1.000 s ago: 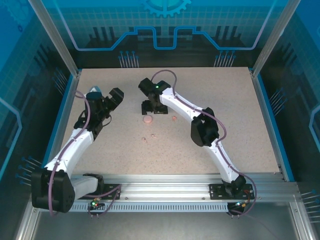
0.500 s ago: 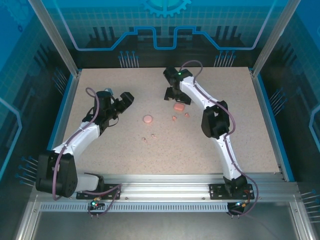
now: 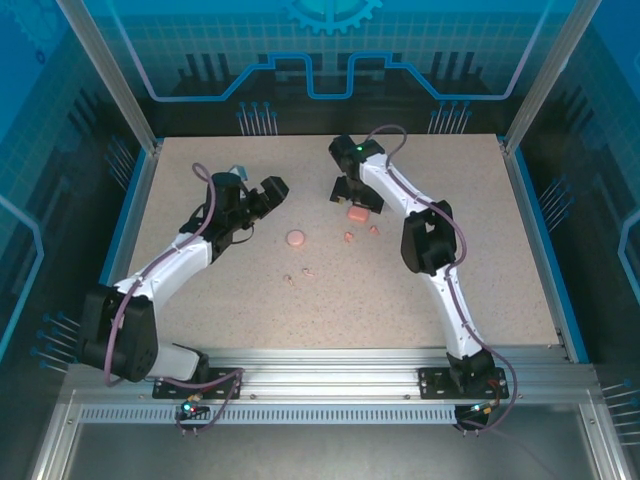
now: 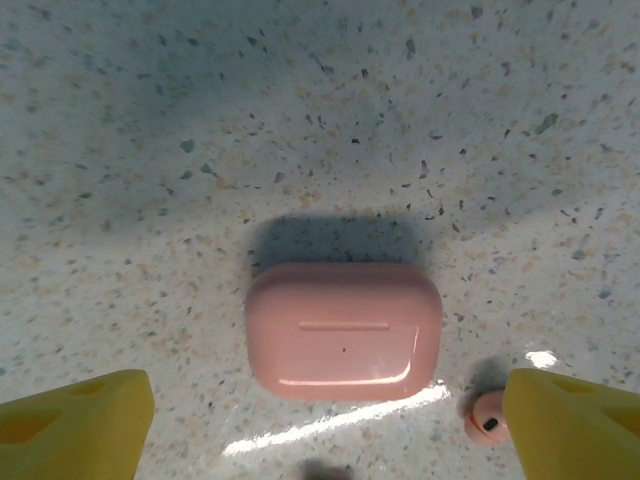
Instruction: Insert the wireless bluetooth earbuds into the charging case
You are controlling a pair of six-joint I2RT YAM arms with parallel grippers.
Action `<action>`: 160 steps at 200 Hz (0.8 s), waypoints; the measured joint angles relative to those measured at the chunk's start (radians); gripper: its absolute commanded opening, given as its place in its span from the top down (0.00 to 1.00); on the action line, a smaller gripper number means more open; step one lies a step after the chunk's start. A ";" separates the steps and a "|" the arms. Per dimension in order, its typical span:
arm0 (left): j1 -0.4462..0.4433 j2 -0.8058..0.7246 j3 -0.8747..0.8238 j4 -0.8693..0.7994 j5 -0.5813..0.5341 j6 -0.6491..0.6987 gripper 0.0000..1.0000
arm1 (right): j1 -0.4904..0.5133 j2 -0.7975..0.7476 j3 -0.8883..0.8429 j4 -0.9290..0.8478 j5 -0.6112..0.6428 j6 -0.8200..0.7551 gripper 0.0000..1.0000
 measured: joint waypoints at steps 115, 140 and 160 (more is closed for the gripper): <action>-0.019 0.008 0.013 0.002 0.000 0.001 0.01 | 0.000 0.079 0.020 -0.006 -0.005 0.005 0.20; -0.022 0.011 0.014 0.002 0.000 0.002 0.01 | -0.001 0.079 0.013 0.008 -0.012 0.003 0.22; -0.023 0.015 0.014 0.002 0.000 0.003 0.01 | -0.003 0.074 -0.005 0.031 -0.025 -0.003 0.23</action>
